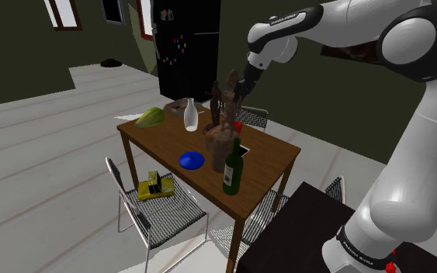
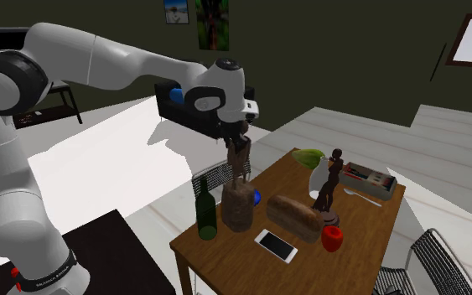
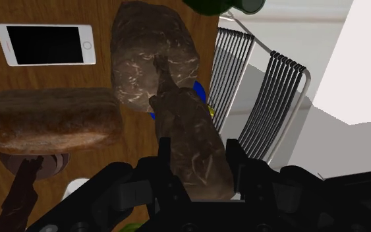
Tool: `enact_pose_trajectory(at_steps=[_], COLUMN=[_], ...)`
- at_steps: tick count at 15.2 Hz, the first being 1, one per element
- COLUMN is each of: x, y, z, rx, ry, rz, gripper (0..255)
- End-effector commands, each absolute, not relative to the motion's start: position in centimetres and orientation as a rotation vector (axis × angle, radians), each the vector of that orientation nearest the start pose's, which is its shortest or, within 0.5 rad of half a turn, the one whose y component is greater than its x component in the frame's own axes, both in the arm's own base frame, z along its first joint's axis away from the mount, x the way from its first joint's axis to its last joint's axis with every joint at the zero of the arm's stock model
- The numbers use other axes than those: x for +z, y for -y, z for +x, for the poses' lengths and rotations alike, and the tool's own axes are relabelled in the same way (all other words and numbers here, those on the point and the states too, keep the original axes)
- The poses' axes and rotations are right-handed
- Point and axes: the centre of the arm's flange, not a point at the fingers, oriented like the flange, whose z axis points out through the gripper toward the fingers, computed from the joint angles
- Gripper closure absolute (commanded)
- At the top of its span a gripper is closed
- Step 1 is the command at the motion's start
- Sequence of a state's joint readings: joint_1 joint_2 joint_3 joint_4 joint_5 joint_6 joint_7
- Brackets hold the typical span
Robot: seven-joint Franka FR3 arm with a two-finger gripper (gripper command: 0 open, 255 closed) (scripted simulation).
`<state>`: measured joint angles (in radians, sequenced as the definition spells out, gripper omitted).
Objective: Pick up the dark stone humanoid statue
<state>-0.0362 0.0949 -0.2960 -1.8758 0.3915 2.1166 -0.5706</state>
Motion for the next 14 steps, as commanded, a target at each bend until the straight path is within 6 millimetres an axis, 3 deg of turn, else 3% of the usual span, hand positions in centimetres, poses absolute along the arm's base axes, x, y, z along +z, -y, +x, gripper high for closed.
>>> enact_pose_trajectory(at_steps=[1, 12, 14], x=[49.1, 54.9, 55.0], y=[17.6, 17.6, 17.6], z=[57.6, 57.6, 57.6], rx=[-0.408, -0.408, -0.408], ry=[0.090, 0.090, 0.090], rz=[-2.889, -2.889, -2.889], gripper=[255, 255, 255])
